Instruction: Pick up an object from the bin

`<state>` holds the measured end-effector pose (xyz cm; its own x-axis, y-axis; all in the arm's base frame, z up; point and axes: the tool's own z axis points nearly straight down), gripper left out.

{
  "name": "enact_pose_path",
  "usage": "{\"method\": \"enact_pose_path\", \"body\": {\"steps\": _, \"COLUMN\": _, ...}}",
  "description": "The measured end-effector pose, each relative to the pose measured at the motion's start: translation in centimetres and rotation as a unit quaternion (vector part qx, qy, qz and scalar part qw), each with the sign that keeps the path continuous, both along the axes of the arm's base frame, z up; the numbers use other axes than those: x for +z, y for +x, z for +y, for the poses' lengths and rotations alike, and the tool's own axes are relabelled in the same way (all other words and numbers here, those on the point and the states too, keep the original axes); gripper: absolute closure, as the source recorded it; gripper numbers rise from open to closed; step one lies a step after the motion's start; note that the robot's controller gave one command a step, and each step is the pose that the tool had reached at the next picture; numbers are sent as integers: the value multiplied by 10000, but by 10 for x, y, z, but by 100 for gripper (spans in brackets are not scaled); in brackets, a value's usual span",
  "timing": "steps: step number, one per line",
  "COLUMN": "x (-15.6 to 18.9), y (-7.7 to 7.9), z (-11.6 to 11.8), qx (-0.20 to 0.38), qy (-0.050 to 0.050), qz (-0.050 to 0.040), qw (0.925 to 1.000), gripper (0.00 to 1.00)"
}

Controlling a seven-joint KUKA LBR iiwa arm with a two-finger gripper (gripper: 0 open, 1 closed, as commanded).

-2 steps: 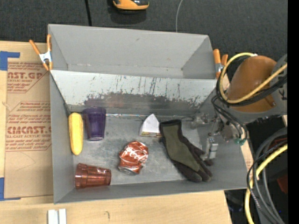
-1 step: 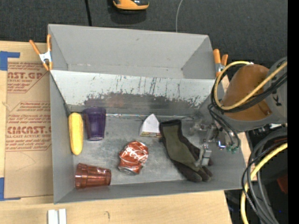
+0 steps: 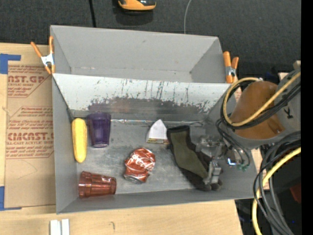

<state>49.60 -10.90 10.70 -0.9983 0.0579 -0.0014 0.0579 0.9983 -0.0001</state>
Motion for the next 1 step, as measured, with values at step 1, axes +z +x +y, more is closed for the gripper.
{"method": "enact_pose_path", "body": {"steps": 1, "x": -31, "y": -10, "z": 6, "qx": -781, "qy": 0, "qz": -34, "qw": 9969, "gripper": 0}}
